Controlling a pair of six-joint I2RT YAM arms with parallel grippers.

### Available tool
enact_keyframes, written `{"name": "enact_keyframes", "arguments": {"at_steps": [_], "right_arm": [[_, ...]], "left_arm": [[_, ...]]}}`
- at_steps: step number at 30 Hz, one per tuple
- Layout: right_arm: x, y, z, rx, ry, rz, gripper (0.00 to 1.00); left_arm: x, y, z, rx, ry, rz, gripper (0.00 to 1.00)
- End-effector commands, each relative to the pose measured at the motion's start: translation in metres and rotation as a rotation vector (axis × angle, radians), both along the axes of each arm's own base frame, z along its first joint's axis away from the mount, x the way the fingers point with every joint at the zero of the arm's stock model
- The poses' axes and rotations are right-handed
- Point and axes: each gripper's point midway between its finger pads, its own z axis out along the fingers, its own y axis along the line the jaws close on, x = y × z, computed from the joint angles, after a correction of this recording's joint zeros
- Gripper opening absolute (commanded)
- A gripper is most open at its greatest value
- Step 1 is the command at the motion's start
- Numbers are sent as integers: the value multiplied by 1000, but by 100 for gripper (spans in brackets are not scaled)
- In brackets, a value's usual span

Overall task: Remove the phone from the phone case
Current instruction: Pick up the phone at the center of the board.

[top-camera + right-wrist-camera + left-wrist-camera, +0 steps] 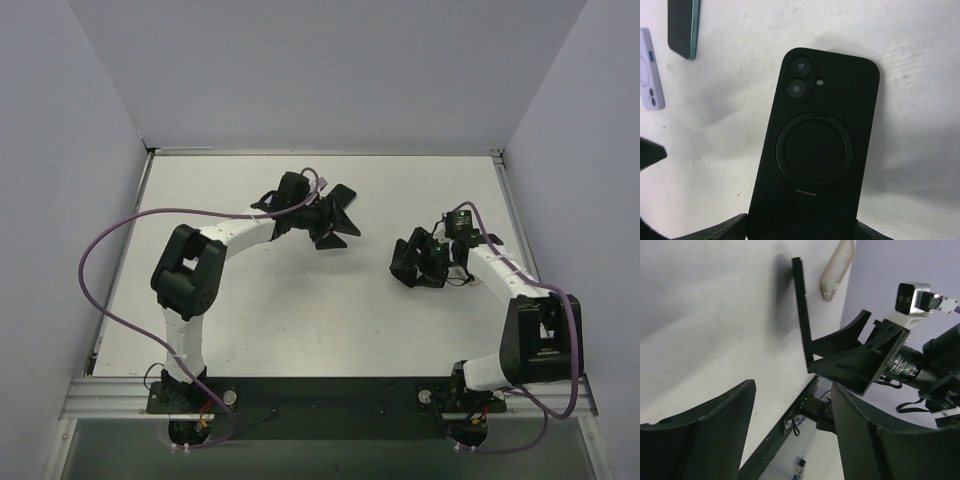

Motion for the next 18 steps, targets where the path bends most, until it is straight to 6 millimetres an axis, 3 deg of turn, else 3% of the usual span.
{"name": "enact_keyframes", "arguments": {"at_steps": [1,6,7,11,18], "right_arm": [[-16,19,16,83,-75,87,0],[-40,25,6,102,-65,118,0],[-42,27,6,107,-68,123,0],[-51,36,8,135,-78,161,0],[-59,47,12,158,-76,219,0]], "left_arm": [[-16,-47,22,-175,23,-78,72],[-34,-78,7,-201,81,-140,73],[-39,-85,-3,-192,104,-153,75],[-51,-96,-23,-156,154,-182,76],[-58,-109,-34,-79,126,-226,77]]}}
